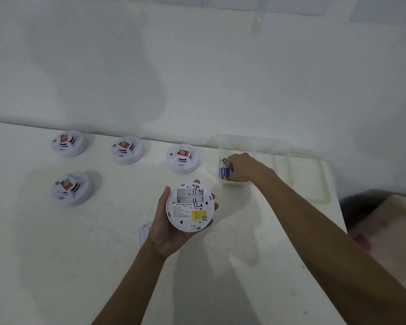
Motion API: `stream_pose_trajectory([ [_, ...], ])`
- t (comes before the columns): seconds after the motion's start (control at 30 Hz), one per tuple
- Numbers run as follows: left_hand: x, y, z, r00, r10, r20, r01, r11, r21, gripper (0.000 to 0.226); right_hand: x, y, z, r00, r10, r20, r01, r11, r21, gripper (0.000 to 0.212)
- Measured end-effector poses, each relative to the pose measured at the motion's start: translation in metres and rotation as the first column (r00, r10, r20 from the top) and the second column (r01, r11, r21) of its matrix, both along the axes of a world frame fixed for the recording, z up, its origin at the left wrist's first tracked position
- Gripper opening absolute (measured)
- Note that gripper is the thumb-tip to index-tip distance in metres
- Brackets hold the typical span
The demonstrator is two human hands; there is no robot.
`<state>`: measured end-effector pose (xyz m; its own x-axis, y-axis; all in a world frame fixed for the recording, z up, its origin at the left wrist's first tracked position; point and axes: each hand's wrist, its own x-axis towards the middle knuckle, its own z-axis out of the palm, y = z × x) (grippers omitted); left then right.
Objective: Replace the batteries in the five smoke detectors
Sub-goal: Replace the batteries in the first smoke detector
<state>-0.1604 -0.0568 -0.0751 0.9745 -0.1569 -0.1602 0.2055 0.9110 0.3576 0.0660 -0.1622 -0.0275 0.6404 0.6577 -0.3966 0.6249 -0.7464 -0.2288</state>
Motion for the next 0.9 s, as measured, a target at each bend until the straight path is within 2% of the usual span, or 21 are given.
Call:
stream_pose_trajectory([
  [0.17, -0.001, 0.002, -0.001, 1.000, 0.014, -0.002, -0.014, 1.000, -0.005, 0.065, -0.002, 0.000, -0.002, 0.995, -0.060, -0.076, 0.064, 0.996, 0.061, 0.031],
  [0.3, -0.002, 0.003, -0.003, 1.000, 0.007, 0.001, -0.007, 1.000, -0.012, 0.065, -0.003, 0.002, -0.002, 0.988, -0.090, -0.122, 0.096, 0.994, 0.045, 0.036],
  [0.57, -0.007, 0.006, -0.006, 1.000, 0.010, 0.005, -0.010, 1.000, 0.011, 0.065, -0.009, 0.012, 0.002, 0.991, -0.086, -0.101, 0.089, 0.996, 0.024, 0.021],
  [0.77, -0.015, 0.012, -0.006, 1.000, 0.014, 0.024, -0.015, 1.000, 0.017, 0.065, -0.012, 0.012, 0.004, 0.973, -0.192, -0.126, 0.206, 0.972, 0.110, 0.029],
  [0.83, -0.017, 0.015, -0.007, 1.000, 0.013, 0.025, -0.014, 1.000, 0.002, 0.066, -0.011, 0.010, 0.005, 0.958, -0.257, -0.131, 0.278, 0.942, 0.186, 0.025],
  [0.9, -0.021, 0.019, -0.007, 1.000, 0.010, 0.023, -0.010, 1.000, -0.016, 0.065, -0.009, 0.007, 0.007, 0.927, -0.334, -0.171, 0.373, 0.872, 0.316, 0.020],
])
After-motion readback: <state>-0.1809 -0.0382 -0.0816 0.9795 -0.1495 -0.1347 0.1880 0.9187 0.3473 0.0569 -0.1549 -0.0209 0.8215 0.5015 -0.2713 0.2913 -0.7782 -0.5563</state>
